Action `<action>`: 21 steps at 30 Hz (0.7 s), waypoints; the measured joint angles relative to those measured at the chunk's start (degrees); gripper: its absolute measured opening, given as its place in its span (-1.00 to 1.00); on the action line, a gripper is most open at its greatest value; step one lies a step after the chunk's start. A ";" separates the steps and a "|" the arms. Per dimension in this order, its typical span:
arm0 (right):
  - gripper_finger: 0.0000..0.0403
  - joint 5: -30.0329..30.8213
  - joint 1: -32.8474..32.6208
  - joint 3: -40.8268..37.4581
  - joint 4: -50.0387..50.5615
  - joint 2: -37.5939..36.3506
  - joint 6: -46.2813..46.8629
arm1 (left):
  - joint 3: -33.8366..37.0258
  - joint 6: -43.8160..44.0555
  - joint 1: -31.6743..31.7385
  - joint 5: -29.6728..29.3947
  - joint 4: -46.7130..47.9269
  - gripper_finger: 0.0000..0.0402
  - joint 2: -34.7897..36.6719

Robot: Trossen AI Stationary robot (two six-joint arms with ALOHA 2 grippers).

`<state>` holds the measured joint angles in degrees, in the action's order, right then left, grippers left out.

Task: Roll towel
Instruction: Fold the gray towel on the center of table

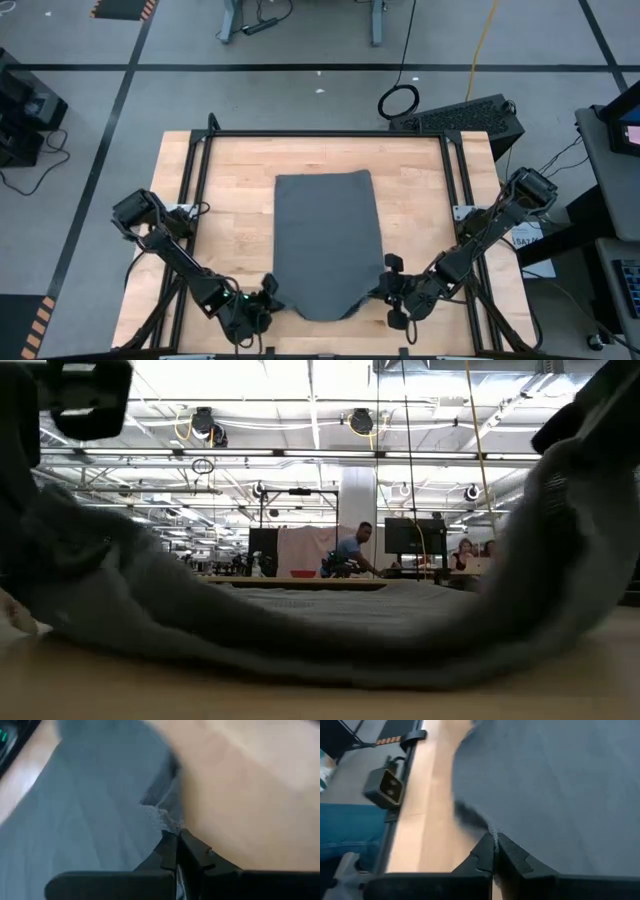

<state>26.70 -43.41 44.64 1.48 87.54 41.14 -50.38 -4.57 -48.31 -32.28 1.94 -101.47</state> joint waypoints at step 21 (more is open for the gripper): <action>-0.99 -2.36 -6.95 0.04 0.02 -0.17 12.85 | 1.44 33.44 -5.83 -13.78 -0.14 -0.96 2.93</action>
<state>24.34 -50.37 44.69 1.50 87.37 53.99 -48.95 28.87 -54.13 -46.06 1.79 -98.54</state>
